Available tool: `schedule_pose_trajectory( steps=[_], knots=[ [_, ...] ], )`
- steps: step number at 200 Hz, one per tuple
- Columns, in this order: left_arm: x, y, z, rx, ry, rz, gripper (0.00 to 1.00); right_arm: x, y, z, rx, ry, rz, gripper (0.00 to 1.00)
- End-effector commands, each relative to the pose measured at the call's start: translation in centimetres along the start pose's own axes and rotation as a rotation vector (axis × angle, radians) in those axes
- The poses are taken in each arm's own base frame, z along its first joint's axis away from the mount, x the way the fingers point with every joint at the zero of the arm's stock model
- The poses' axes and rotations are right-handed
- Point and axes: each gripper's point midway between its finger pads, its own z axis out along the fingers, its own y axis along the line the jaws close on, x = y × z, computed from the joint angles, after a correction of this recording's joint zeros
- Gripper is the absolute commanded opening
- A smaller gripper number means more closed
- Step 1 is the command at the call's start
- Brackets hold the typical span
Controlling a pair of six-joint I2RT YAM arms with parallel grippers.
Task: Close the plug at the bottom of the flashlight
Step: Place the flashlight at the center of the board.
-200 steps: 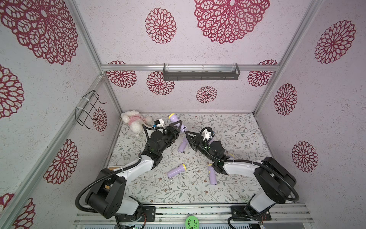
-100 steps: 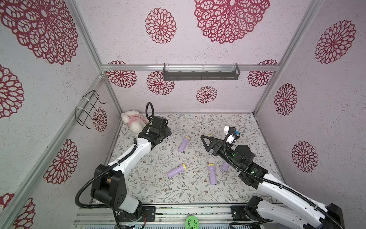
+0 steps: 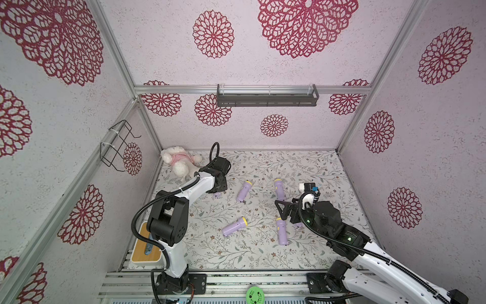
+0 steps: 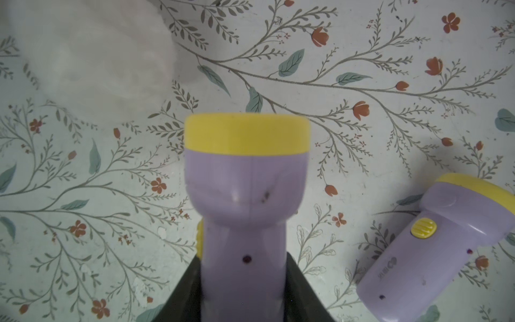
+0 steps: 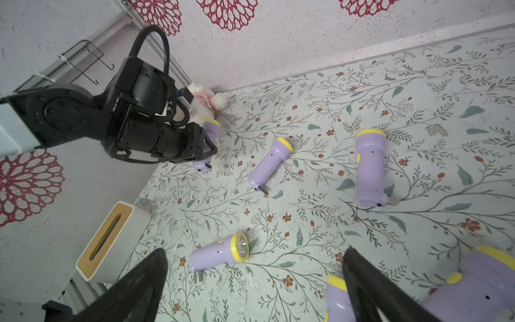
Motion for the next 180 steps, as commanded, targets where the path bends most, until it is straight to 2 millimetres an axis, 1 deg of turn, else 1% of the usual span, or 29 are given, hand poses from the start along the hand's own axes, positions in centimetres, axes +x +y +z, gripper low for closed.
schedule_pose_trajectory(
  steps=[1, 12, 22, 24, 27, 51, 81, 118, 129, 164, 171, 180],
  knots=[
    [0.4, -0.2, 1.3, -0.018, 0.020, 0.098, 0.00, -0.1, 0.1, -0.2, 0.001, 0.019, -0.055, 0.99],
    [0.8, -0.5, 2.0, -0.010, 0.039, 0.120, 0.00, 0.1, 0.2, -0.1, -0.005, 0.029, -0.062, 0.99],
    [0.7, -0.8, 2.0, 0.004, 0.035, 0.130, 0.00, 0.2, 0.3, -0.2, -0.006, 0.036, -0.062, 0.99],
    [1.4, -0.9, 3.0, -0.005, 0.059, 0.138, 0.00, 0.2, 0.3, -0.2, -0.006, 0.037, -0.062, 0.99],
    [1.7, -0.9, 3.5, -0.006, 0.070, 0.140, 0.00, 0.2, 0.3, -0.2, -0.008, 0.039, -0.063, 0.99],
    [2.4, -1.6, 4.7, 0.017, 0.101, 0.152, 0.00, 0.6, 0.1, -0.1, 0.000, 0.057, -0.060, 0.99],
    [2.4, -1.6, 5.8, 0.000, 0.104, 0.167, 0.00, 1.4, 0.2, 0.4, -0.017, 0.079, -0.052, 0.99],
    [1.4, -1.6, 6.5, 0.010, 0.100, 0.173, 0.00, 1.7, -0.6, 0.8, 0.003, 0.053, -0.030, 0.99],
    [1.0, -1.1, 6.7, -0.013, 0.098, 0.170, 0.00, 1.8, -0.8, 0.8, 0.008, 0.047, -0.020, 0.99],
    [1.6, -0.3, 7.4, -0.040, 0.123, 0.166, 0.00, 1.9, -1.5, 0.7, 0.045, 0.042, 0.000, 0.99],
    [1.6, -0.3, 7.4, -0.044, 0.121, 0.166, 0.04, 1.9, -1.5, 0.7, 0.046, 0.044, 0.002, 0.99],
    [1.7, -0.4, 7.3, -0.042, 0.123, 0.165, 0.13, 1.9, -1.5, 0.7, 0.048, 0.049, 0.000, 0.99]
  ],
)
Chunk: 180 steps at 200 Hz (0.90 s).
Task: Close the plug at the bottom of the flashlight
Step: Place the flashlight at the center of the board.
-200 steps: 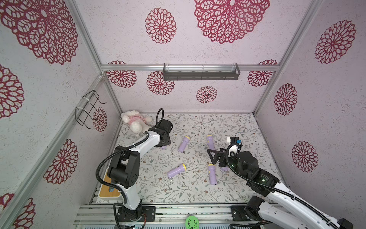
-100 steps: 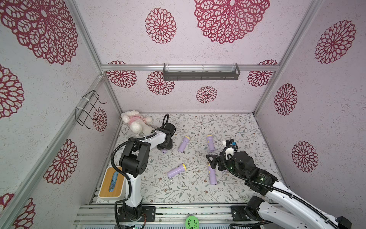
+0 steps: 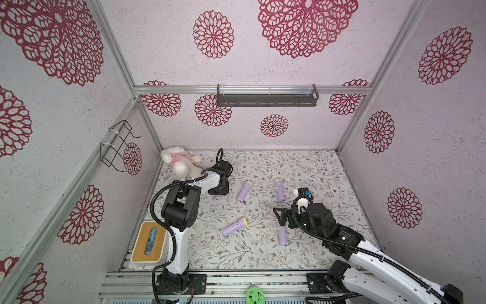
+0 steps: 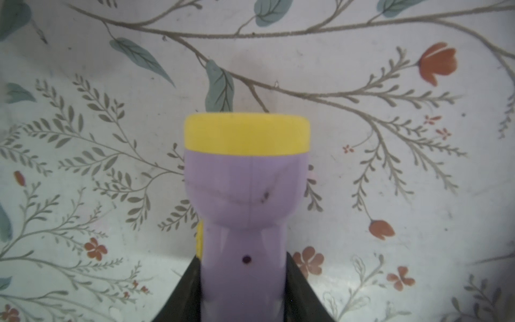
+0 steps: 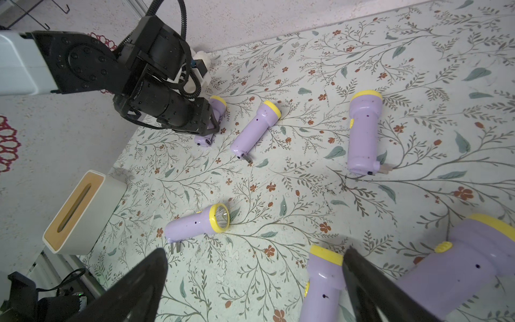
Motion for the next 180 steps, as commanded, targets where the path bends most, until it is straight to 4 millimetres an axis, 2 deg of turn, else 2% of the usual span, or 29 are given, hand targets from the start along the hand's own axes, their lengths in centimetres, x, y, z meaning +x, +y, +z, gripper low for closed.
schedule_pose_trajectory(
  steps=[1, 31, 37, 42, 46, 50, 73, 92, 96, 115, 139, 158, 180],
  knots=[
    [0.2, 0.4, 0.7, -0.028, 0.011, 0.010, 0.14, -1.4, 0.1, -0.5, 0.008, -0.051, 0.027, 0.99],
    [0.3, -0.5, -0.4, -0.024, 0.002, 0.050, 0.56, -1.3, 0.0, -0.5, 0.024, -0.021, 0.032, 0.99],
    [0.2, -0.7, -0.8, -0.027, -0.007, 0.059, 0.69, -1.3, 0.1, -0.5, 0.023, -0.016, 0.035, 0.99],
    [0.1, -0.8, -1.2, -0.026, -0.012, 0.066, 0.74, -1.2, 0.1, -0.5, 0.023, -0.010, 0.035, 0.99],
    [0.0, -0.9, -1.4, -0.025, -0.015, 0.070, 0.87, -1.2, 0.1, -0.6, 0.021, -0.010, 0.036, 0.99],
    [-0.1, -0.9, -1.7, -0.025, -0.018, 0.071, 0.91, -1.1, 0.1, -0.6, 0.022, -0.005, 0.039, 0.99],
    [-1.2, -0.8, -4.3, -0.018, -0.061, 0.070, 0.96, -1.3, 0.0, -1.0, 0.036, 0.001, 0.048, 0.99],
    [-2.3, -1.0, -7.2, 0.020, -0.099, 0.070, 1.00, -1.5, -0.3, -1.7, 0.065, 0.010, 0.052, 0.99],
    [-2.9, -1.1, -9.1, 0.042, -0.136, 0.067, 0.99, -1.5, -0.4, -1.8, 0.069, 0.013, 0.052, 0.99],
    [-3.2, -2.7, -12.7, 0.106, -0.202, 0.093, 0.97, -1.5, -0.8, -2.3, 0.103, 0.031, 0.055, 0.99],
    [-2.2, -5.6, -16.2, 0.204, -0.265, 0.141, 0.97, -1.8, -1.2, -3.2, 0.142, 0.039, 0.072, 0.99],
    [-1.1, -7.6, -17.0, 0.280, -0.284, 0.149, 0.97, -2.0, -1.2, -3.9, 0.138, 0.026, 0.104, 0.99],
    [0.1, -8.9, -16.2, 0.294, -0.237, 0.146, 0.97, -2.3, -1.1, -4.2, 0.139, 0.027, 0.124, 0.99]
  ],
)
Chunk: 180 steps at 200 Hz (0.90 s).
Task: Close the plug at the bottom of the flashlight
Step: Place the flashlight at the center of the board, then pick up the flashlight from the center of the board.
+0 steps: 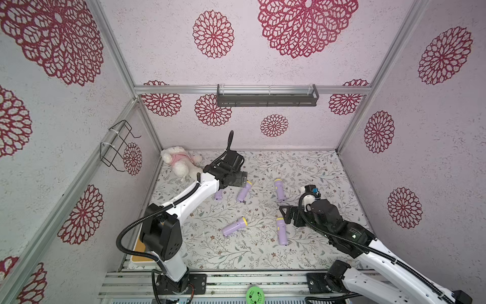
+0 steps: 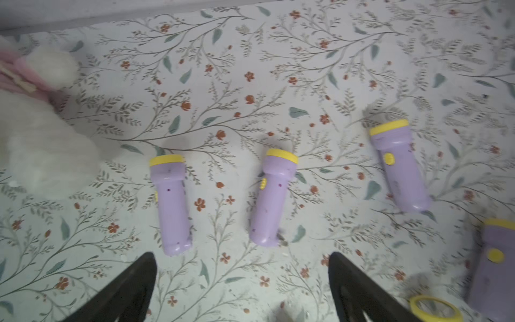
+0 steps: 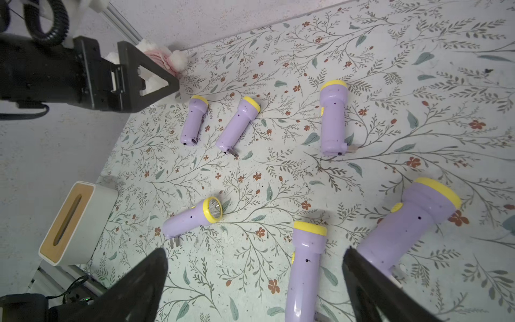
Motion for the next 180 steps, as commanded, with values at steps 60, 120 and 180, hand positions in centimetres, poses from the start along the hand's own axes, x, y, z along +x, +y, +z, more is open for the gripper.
schedule_pose_trajectory(
  steps=[60, 120, 180],
  knots=[
    [5.8, -1.6, 4.6, -0.019, 0.199, 0.026, 0.99, 0.2, -0.9, -0.3, 0.066, 0.035, 0.065, 0.99],
    [7.1, -2.7, 9.2, -0.013, 0.276, 0.058, 0.96, 0.4, -0.8, 1.1, 0.076, 0.058, -0.017, 0.99],
    [6.7, -3.3, 11.8, -0.006, 0.290, 0.088, 0.85, 0.8, -0.7, 1.6, 0.031, 0.047, -0.036, 0.99]
  ],
)
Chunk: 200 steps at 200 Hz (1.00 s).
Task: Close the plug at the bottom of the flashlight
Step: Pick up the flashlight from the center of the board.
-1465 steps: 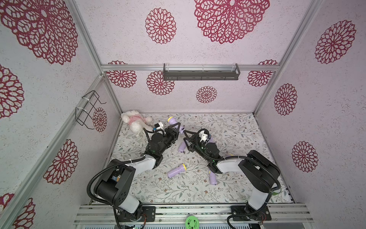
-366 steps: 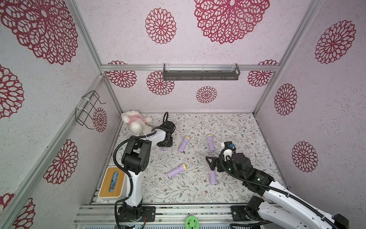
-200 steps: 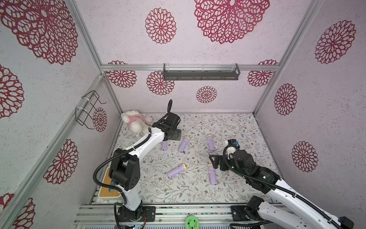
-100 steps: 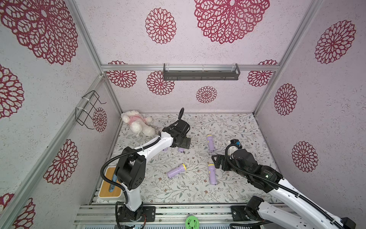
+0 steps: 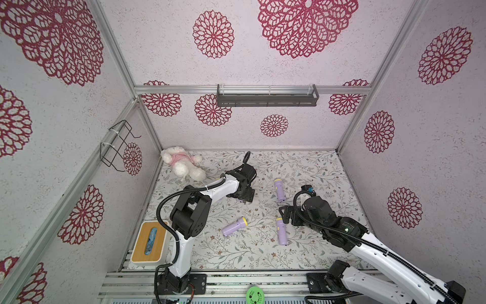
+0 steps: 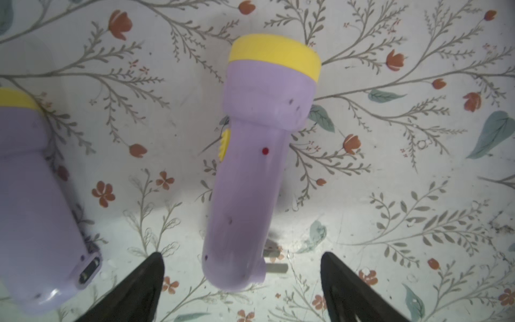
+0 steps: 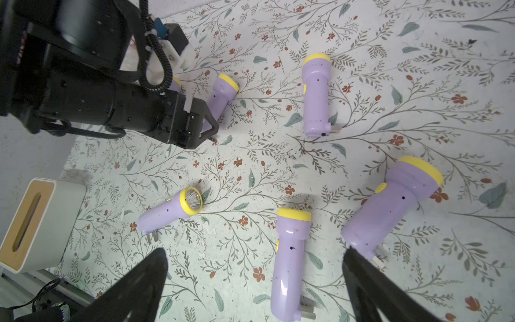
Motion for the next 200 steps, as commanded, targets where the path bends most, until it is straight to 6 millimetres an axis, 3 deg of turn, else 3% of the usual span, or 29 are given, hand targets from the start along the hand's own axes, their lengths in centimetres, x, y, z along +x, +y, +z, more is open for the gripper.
schedule_pose_trajectory(
  steps=[1, 65, 111, 200],
  knots=[
    [-1.8, -0.5, -0.1, 0.021, -0.035, 0.010, 0.84, -0.5, 0.5, -0.4, -0.048, -0.036, -0.015, 0.99],
    [-2.5, 0.7, 1.9, 0.004, -0.014, 0.013, 0.74, -0.2, 0.1, -0.2, -0.044, -0.046, -0.022, 0.99],
    [-3.2, 1.5, 2.1, 0.011, -0.021, -0.009, 0.69, -0.2, -0.4, -0.2, -0.034, -0.064, 0.000, 0.99],
    [-2.3, 1.0, 4.1, 0.022, 0.011, -0.033, 0.59, 1.0, -1.4, 0.1, -0.016, -0.053, 0.036, 0.99]
  ],
)
